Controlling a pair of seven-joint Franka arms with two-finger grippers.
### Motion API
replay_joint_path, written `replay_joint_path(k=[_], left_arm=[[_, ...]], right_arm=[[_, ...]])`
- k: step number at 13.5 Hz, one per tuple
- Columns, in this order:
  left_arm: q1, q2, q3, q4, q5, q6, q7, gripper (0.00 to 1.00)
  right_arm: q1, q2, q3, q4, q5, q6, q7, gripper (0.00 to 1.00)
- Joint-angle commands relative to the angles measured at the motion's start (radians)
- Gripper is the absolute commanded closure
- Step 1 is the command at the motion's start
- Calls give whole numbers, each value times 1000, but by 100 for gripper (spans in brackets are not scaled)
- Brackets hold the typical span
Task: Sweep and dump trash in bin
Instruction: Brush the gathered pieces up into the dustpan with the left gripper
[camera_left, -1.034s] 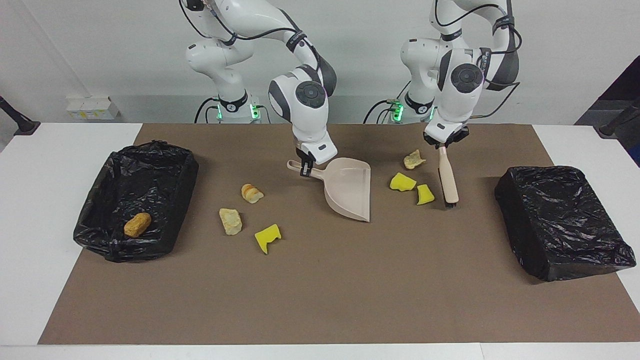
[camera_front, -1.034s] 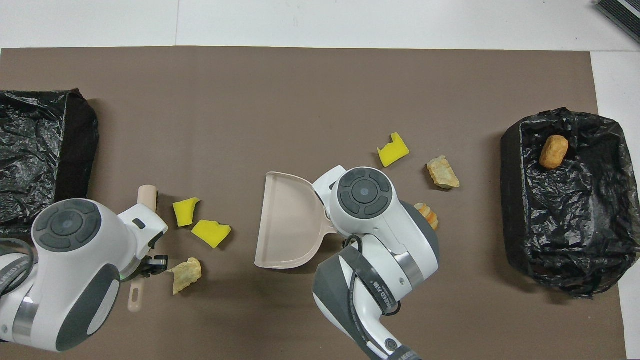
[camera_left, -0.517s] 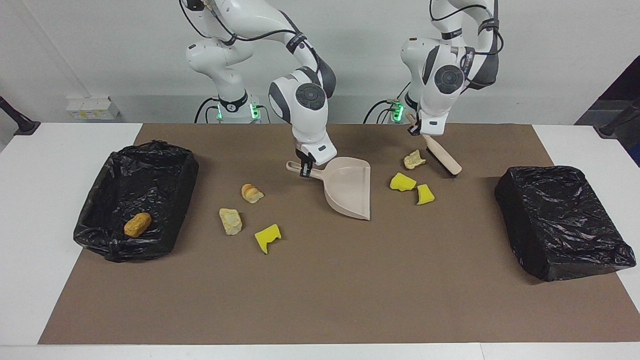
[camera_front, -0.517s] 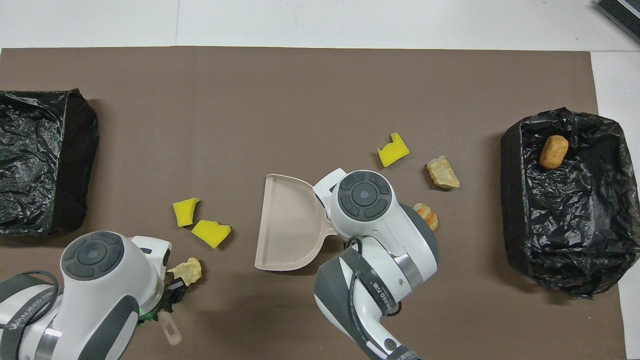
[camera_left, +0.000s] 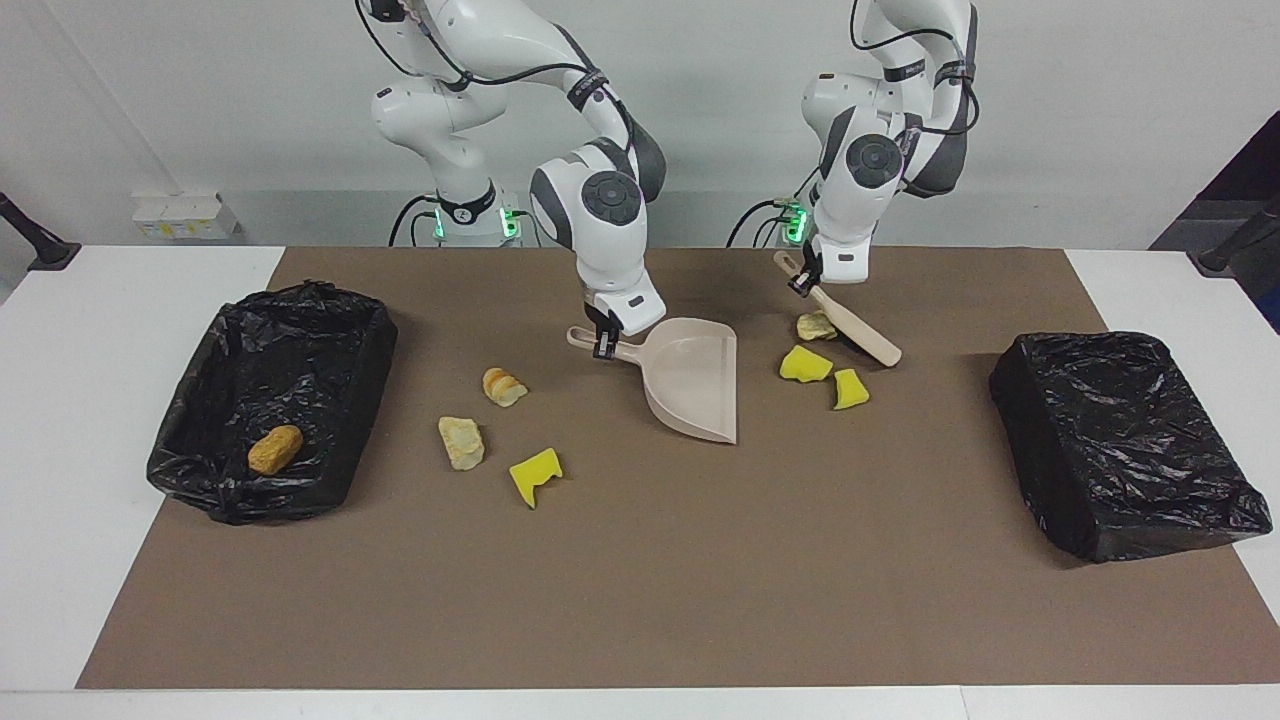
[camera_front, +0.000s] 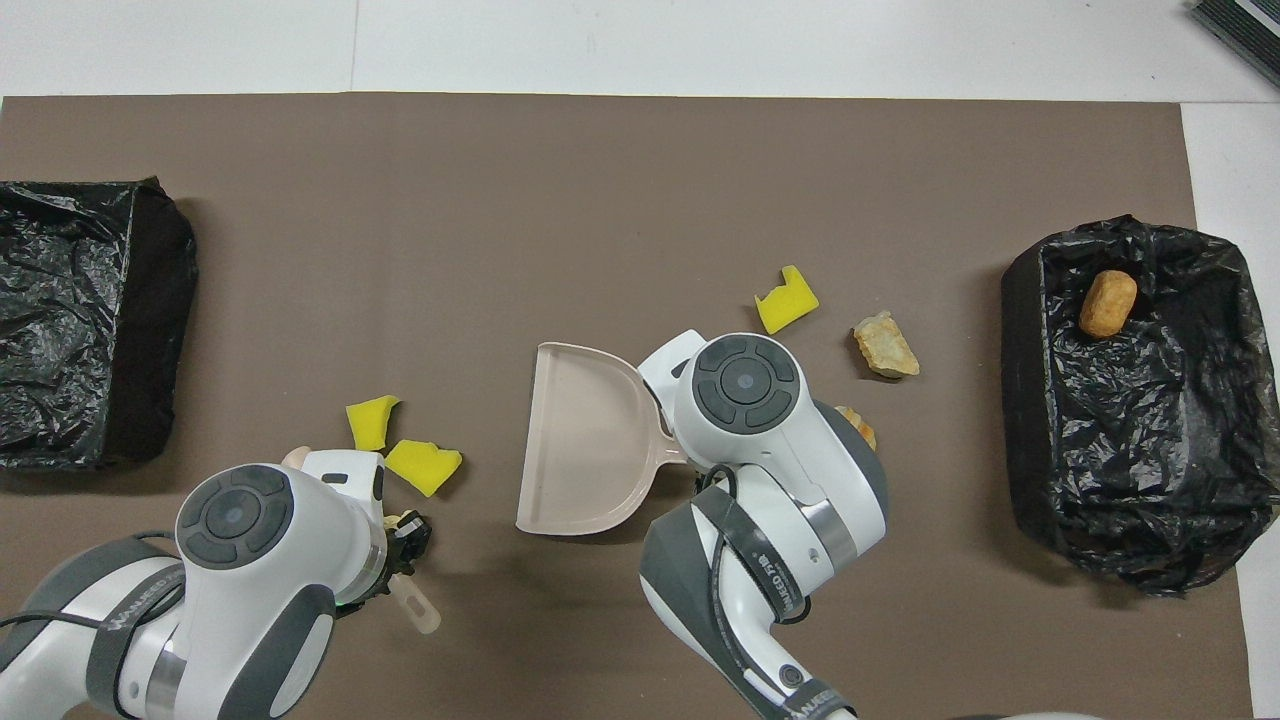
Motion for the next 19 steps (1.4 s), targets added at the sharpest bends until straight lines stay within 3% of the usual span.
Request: replay_joint_path(k=[1, 3, 10, 14, 16, 19], left_arm=[[-15, 96, 13, 93, -29, 45, 124, 100], [-51, 106, 13, 93, -29, 76, 307, 100], [-226, 93, 10, 102, -32, 82, 493, 100], [-320, 147, 10, 249, -33, 55, 478, 100], [-323, 133, 10, 284, -35, -15, 466, 100], [-306, 35, 19, 275, -35, -309, 463, 100]], right_arm=[[-14, -15, 3, -25, -11, 8, -1, 100], [-15, -17, 3, -25, -11, 7, 11, 100], [-17, -19, 3, -28, -11, 1, 24, 100], [-17, -20, 3, -30, -11, 1, 24, 100], [-17, -20, 3, -30, -11, 1, 25, 100], [-17, -20, 3, -30, -11, 1, 25, 100]])
